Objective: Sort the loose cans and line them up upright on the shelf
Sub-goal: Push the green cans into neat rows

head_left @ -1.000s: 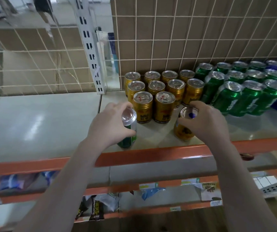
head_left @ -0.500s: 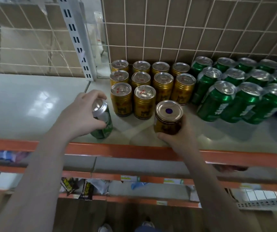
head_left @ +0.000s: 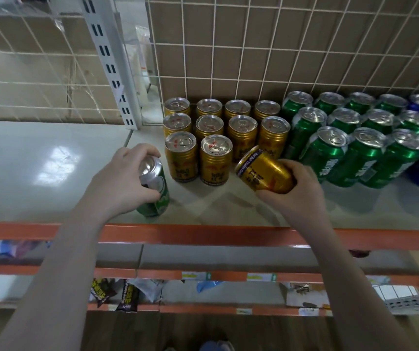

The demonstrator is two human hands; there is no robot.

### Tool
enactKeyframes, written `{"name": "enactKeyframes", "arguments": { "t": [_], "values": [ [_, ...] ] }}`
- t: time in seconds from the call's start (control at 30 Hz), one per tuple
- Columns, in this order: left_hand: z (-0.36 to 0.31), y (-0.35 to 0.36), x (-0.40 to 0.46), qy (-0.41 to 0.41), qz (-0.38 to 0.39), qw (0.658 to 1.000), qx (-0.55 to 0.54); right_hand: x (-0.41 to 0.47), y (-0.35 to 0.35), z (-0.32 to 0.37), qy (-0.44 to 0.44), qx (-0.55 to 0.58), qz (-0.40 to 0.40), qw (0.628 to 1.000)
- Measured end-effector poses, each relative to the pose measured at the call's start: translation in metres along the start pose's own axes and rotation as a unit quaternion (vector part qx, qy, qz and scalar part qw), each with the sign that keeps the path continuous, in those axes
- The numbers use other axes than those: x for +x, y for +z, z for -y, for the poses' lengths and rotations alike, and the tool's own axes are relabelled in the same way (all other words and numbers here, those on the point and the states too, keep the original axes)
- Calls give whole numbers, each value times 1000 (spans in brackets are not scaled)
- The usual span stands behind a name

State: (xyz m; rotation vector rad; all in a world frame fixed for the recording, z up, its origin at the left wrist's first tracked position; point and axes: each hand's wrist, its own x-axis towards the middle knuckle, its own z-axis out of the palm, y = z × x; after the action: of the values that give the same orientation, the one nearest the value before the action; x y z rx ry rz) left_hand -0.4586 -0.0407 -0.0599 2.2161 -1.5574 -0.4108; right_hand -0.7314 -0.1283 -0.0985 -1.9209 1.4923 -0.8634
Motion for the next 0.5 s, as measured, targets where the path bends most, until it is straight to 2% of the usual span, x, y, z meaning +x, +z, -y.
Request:
{"name": "enactKeyframes", "arguments": {
  "t": [0.2,0.5],
  "values": [
    [-3,-2,0,-5,12,1000,-4,25,-29,22,-58,-82,28,995],
    [-5,-3,-2,-2,16,1000,8,61,-16,40,-118,-226,178,950]
  ]
}}
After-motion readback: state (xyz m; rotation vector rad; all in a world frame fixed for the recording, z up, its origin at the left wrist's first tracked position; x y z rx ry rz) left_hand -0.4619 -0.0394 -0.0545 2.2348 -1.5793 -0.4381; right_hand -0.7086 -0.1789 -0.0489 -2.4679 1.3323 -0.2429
